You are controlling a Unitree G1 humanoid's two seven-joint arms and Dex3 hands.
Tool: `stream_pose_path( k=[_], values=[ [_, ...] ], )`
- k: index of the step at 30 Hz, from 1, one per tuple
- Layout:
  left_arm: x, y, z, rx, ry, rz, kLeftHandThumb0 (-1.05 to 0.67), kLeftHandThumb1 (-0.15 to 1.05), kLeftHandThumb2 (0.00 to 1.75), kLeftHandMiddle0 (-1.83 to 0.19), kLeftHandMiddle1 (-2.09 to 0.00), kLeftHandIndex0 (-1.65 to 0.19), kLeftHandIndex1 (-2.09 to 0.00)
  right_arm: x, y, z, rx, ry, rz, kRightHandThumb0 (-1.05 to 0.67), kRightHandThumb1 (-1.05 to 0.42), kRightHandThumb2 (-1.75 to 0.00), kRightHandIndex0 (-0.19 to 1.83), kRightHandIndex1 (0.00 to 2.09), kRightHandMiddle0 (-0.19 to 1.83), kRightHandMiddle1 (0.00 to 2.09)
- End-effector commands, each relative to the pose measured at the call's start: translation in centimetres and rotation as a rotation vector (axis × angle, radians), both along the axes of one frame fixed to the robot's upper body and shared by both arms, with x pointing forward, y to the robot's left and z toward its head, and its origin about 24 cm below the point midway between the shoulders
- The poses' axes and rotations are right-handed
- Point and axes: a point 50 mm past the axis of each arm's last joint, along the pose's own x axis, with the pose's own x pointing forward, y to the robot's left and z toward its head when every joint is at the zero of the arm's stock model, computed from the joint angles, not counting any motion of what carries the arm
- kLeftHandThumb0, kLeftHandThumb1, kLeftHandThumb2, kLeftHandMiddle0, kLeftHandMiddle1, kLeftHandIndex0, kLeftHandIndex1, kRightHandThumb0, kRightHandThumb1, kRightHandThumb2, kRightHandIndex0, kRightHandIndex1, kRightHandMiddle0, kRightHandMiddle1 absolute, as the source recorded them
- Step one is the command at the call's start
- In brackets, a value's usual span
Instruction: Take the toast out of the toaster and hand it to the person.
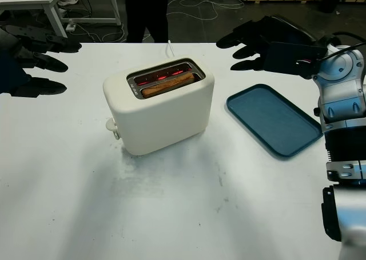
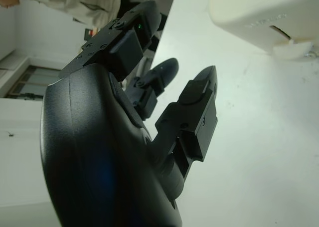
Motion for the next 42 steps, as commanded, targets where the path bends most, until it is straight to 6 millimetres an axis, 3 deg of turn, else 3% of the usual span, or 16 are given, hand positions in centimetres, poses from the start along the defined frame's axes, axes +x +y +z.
stream_pose_path(
  k=[1, 26, 32, 39, 41, 42],
  values=[
    [0.0, 0.1, 0.1, -0.004, -0.003, 0.003, 0.26, 0.76, 0.0, -0.66, -0.51, -0.75, -0.03, -0.1, 0.1, 0.2, 0.005, -0.011, 0.019, -0.29, -0.92, -0.02, 0.84, 0.02, 0.76, 0.0],
    [0.2, 0.0, 0.4, -0.011, -0.009, -0.013, 0.27, 0.76, 0.0, -0.65, -0.54, -0.76, -0.03, -0.2, 0.2, 0.5, -0.004, -0.022, 0.013, -0.31, -0.91, -0.02, 0.83, 0.01, 0.74, 0.0],
    [0.2, 0.0, 0.3, -0.004, -0.006, -0.015, 0.24, 0.76, 0.0, -0.65, -0.54, -0.75, -0.02, -0.2, 1.0, 1.2, 0.039, -0.209, 0.044, -0.42, -0.79, 0.0, 0.82, 0.01, 0.75, 0.01],
    [0.1, 0.0, 0.3, -0.008, -0.003, -0.012, 0.26, 0.76, 0.0, -0.64, -0.54, -0.75, -0.02, 0.4, 3.3, 3.2, 0.04, -0.39, 0.085, -0.43, -0.68, 0.0, 0.88, 0.04, 0.76, 0.01],
    [0.1, 0.0, 0.3, -0.006, -0.005, -0.014, 0.26, 0.76, 0.0, -0.64, -0.54, -0.75, -0.02, 0.6, 4.3, 3.5, 0.001, -0.433, 0.1, -0.51, -0.67, 0.0, 1.01, 0.15, 0.81, 0.03],
    [0.1, 0.0, 0.3, -0.006, -0.006, -0.014, 0.26, 0.76, 0.0, -0.64, -0.55, -0.75, -0.02, 0.8, 5.0, 3.6, -0.013, -0.445, 0.115, -0.54, -0.66, 0.0, 0.8, 0.61, 0.84, 0.02]
  ],
)
